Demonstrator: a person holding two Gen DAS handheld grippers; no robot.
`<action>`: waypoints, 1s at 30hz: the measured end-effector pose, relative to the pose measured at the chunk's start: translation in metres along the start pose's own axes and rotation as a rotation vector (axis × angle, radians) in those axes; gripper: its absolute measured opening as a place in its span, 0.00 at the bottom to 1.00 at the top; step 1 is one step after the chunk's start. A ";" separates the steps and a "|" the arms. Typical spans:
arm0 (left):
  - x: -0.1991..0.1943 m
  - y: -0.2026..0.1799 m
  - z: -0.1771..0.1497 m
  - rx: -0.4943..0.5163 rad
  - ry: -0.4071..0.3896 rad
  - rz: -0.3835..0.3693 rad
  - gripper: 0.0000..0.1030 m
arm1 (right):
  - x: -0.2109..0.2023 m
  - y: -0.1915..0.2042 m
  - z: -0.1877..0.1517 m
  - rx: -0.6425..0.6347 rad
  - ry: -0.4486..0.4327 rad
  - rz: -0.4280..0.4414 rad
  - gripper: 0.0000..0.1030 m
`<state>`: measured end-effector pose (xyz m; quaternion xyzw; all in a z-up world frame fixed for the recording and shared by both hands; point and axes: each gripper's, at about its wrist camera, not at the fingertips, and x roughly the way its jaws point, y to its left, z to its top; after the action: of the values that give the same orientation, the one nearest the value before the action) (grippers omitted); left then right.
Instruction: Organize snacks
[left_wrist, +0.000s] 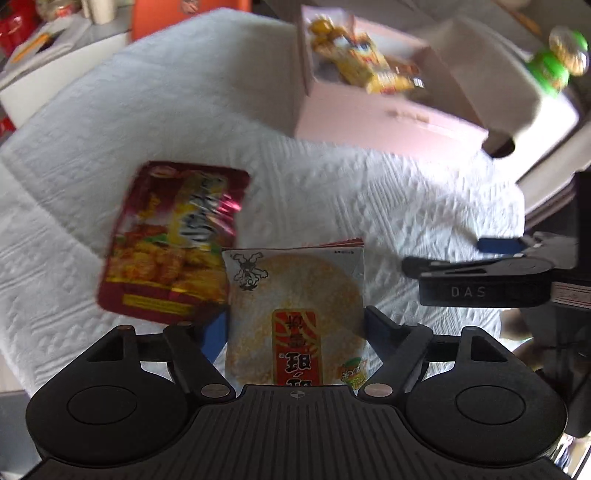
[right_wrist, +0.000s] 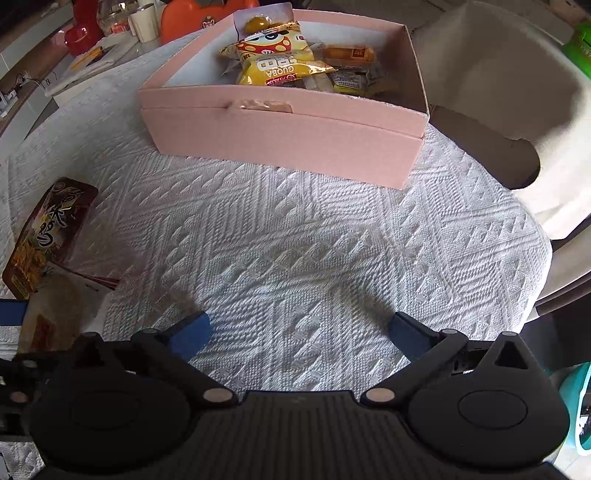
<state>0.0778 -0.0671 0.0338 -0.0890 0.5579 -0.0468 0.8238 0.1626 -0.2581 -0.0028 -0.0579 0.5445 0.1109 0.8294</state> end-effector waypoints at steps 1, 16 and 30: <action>-0.009 0.009 0.001 -0.023 -0.023 0.004 0.79 | 0.001 0.001 0.003 -0.003 0.013 0.000 1.00; -0.079 0.195 -0.010 -0.340 -0.075 0.122 0.80 | -0.011 0.177 0.061 0.081 -0.036 0.146 0.93; -0.078 0.238 -0.030 -0.304 -0.016 -0.019 0.79 | 0.032 0.228 0.061 0.047 -0.095 -0.014 0.98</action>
<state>0.0153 0.1767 0.0466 -0.2186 0.5509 0.0312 0.8048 0.1727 -0.0200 -0.0024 -0.0369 0.5066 0.0948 0.8561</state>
